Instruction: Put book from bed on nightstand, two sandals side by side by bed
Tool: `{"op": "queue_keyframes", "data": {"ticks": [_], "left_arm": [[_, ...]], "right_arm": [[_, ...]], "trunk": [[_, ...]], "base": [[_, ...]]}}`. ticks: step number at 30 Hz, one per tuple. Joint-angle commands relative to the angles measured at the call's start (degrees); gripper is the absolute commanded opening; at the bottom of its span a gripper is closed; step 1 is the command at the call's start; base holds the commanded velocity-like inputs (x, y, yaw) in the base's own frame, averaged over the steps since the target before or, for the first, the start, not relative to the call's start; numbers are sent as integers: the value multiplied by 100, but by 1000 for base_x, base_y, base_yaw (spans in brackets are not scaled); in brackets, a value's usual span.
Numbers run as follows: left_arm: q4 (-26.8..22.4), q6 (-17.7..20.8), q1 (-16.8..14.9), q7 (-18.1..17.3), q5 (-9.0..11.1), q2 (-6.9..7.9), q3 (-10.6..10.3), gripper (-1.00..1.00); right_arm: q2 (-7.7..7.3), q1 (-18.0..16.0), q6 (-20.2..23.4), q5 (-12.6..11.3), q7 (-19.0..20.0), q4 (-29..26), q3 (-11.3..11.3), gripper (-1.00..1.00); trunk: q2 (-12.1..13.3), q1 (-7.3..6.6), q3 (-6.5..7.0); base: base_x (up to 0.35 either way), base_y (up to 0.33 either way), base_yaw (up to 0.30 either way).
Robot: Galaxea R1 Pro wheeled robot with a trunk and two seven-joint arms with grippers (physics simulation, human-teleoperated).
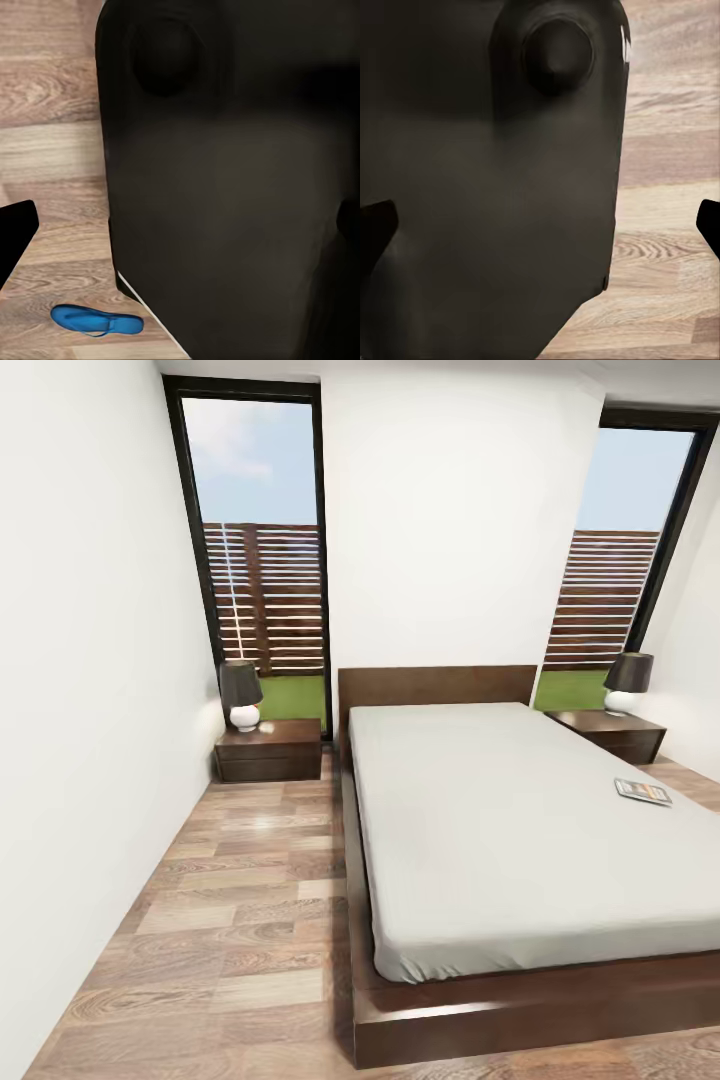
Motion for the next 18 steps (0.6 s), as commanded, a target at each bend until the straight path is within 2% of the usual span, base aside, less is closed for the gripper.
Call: {"op": "queue_keyframes", "data": {"ticks": [1,7,13,18], "left_arm": [[33,33,33,-18,-33,-33,23,100],[-13,226,88,-18,-12,-155,41,100],[-207,335,77,-10,159,-230,100,100],[-348,320,78,-11,182,-232,107,100]], "right_arm": [[-8,33,-33,33,33,33,33,100],[-9,149,-167,225,226,228,211,100],[-9,153,-167,418,419,245,190,100],[-15,154,-173,579,579,228,142,100]], "trunk": [[-2,0,-3],[-2,0,-3],[-2,0,-3],[-2,0,-3]], "base": [[0,0,0],[0,0,0],[0,0,0],[0,0,0]]}}
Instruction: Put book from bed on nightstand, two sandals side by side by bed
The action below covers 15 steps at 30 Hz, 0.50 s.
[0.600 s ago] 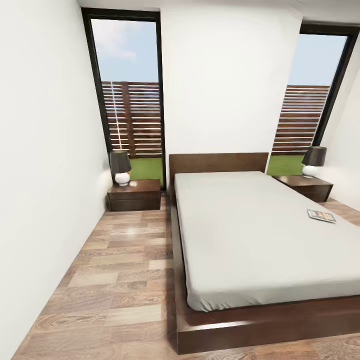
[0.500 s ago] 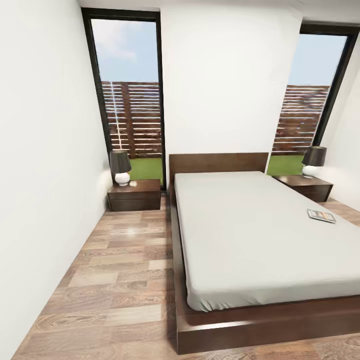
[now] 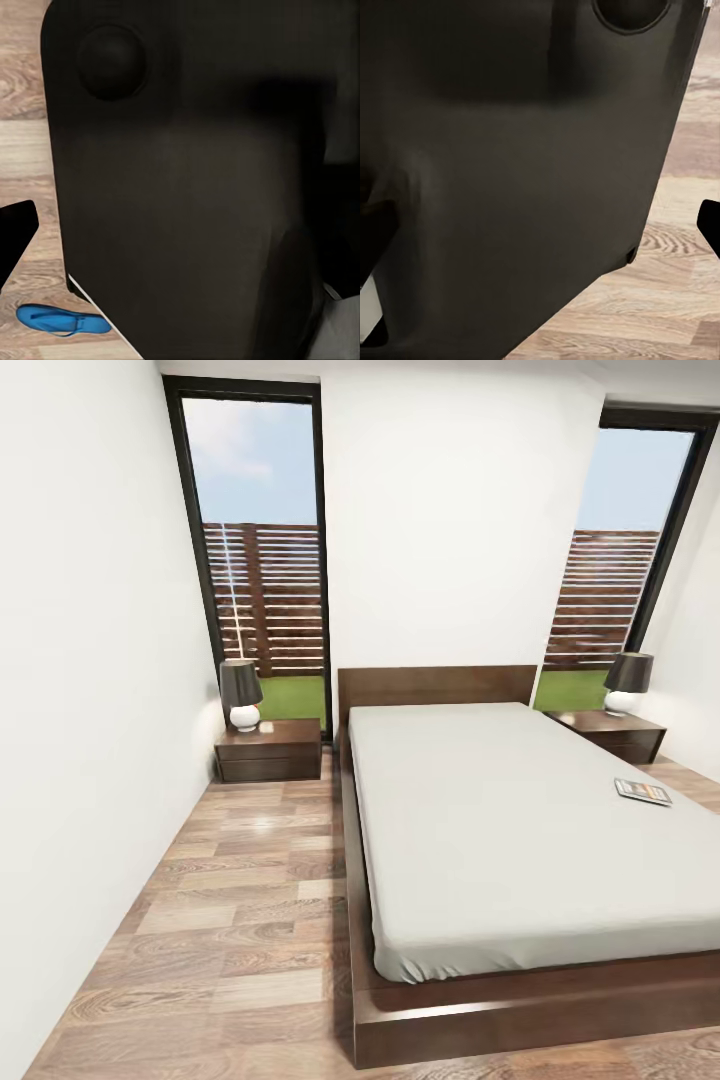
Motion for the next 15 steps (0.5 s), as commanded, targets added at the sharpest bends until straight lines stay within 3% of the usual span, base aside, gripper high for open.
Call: {"op": "queue_keyframes", "data": {"ticks": [1,4,15], "left_arm": [[-39,-3,4,-4,22,4,13,100],[-127,-99,0,-6,45,15,24,100],[-482,-452,-2,-8,241,42,34,100]], "right_arm": [[-35,0,-31,87,40,-11,-24,100],[-131,0,-65,182,136,-48,-121,100],[-485,0,-223,-179,489,-309,-333,100]], "trunk": [[-2,0,-3],[-2,0,-3],[-2,0,-3]], "base": [[0,0,0],[0,0,0],[0,0,0]]}}
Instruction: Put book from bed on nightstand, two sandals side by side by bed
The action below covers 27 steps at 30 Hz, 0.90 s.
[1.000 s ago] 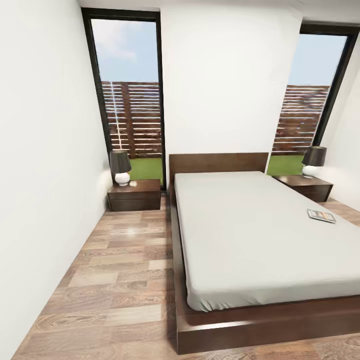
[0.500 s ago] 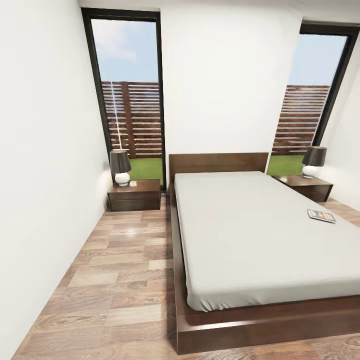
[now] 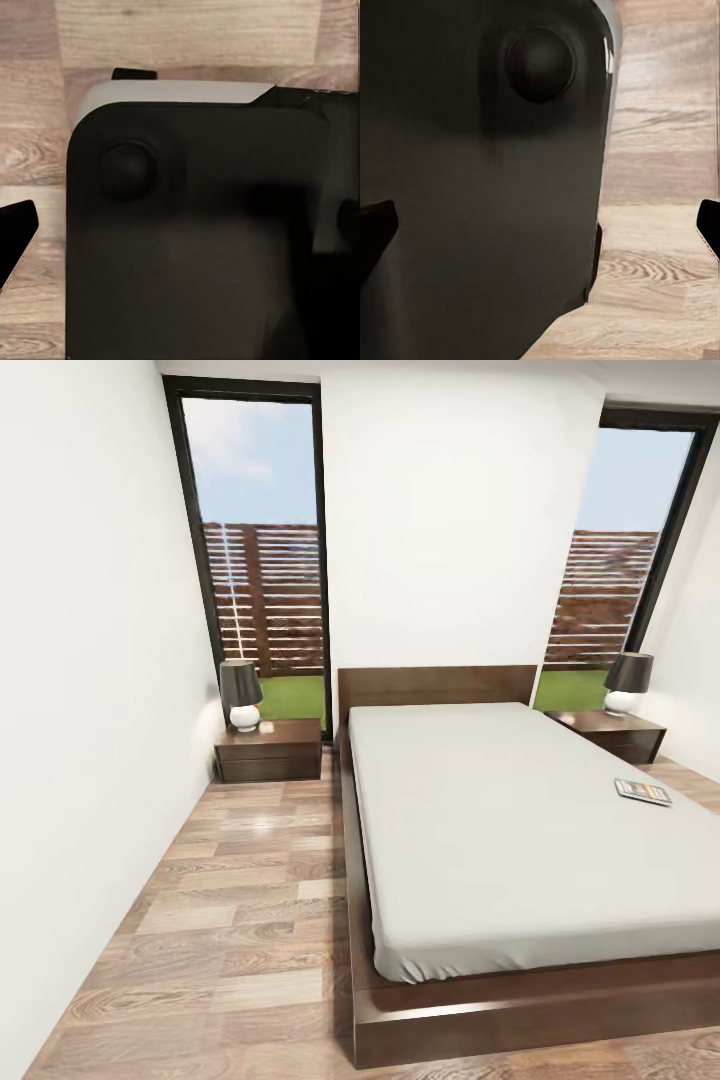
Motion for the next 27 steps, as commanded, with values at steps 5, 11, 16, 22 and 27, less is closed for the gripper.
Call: {"op": "queue_keyframes", "data": {"ticks": [5,11,16,22,27], "left_arm": [[-1669,-166,4,6,45,-9,10,100],[-2335,-162,4,7,40,-21,8,100],[-2528,-173,4,7,40,-12,4,100],[-2546,-273,4,3,45,-2,12,100],[-2536,-523,4,6,62,4,24,100]], "right_arm": [[-279,4,-7,-629,1392,-1243,-29,100],[-374,3,6,-637,550,-1834,-184,100],[-375,0,-3,-638,228,-1964,-472,100],[-367,5,-21,-638,152,-1957,-663,100],[-367,5,-25,-638,149,-1949,-686,100]], "trunk": [[-2,0,-3],[-2,0,-3],[-2,0,-3],[-2,0,-3],[-2,0,-3]], "base": [[0,0,0],[0,0,0],[0,0,0],[0,0,0],[0,0,0]]}}
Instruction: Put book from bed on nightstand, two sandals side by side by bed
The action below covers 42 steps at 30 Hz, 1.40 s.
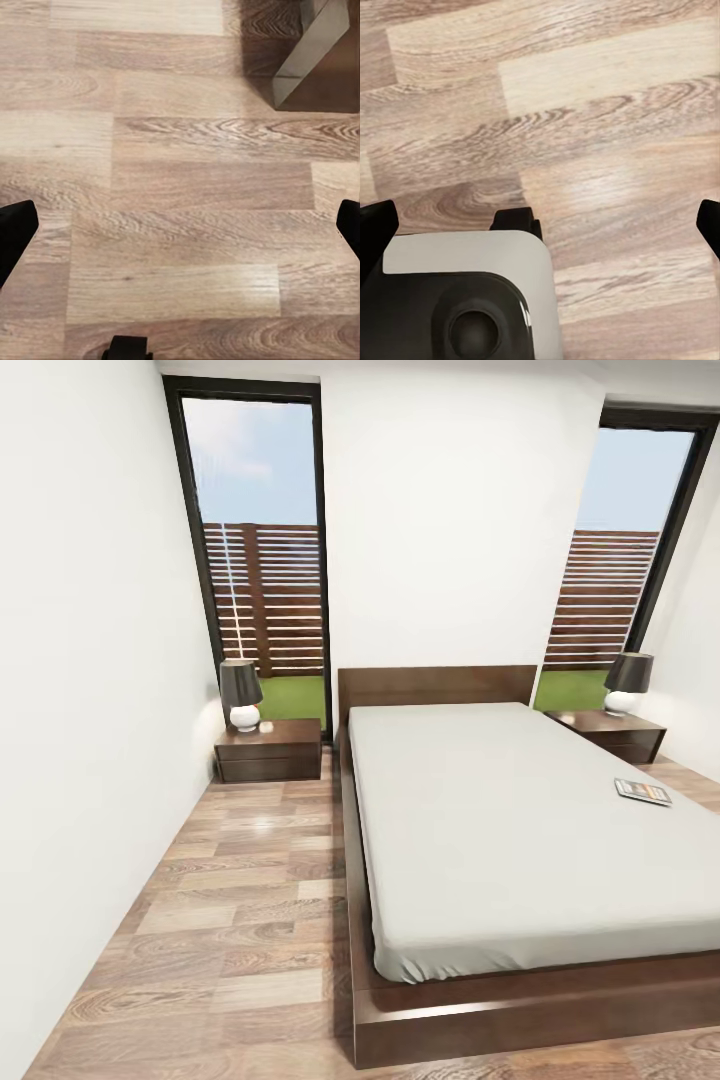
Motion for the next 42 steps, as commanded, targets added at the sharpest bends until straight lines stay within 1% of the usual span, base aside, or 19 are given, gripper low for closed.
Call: {"op": "queue_keyframes", "data": {"ticks": [1,35,42], "left_arm": [[-2,-35,2,-1,44,-4,9,100],[7,-89,2,0,51,-13,11,100],[7,-90,2,0,51,-13,10,100]], "right_arm": [[1,1,0,-31,46,-4,-37,100],[6,0,-4,-31,52,-1,-32,100],[4,0,-4,-31,52,0,-32,100]], "trunk": [[-2,0,-3],[-2,0,-3],[-2,0,-3]], "base": [[0,0,0],[0,0,0],[0,0,192]]}}
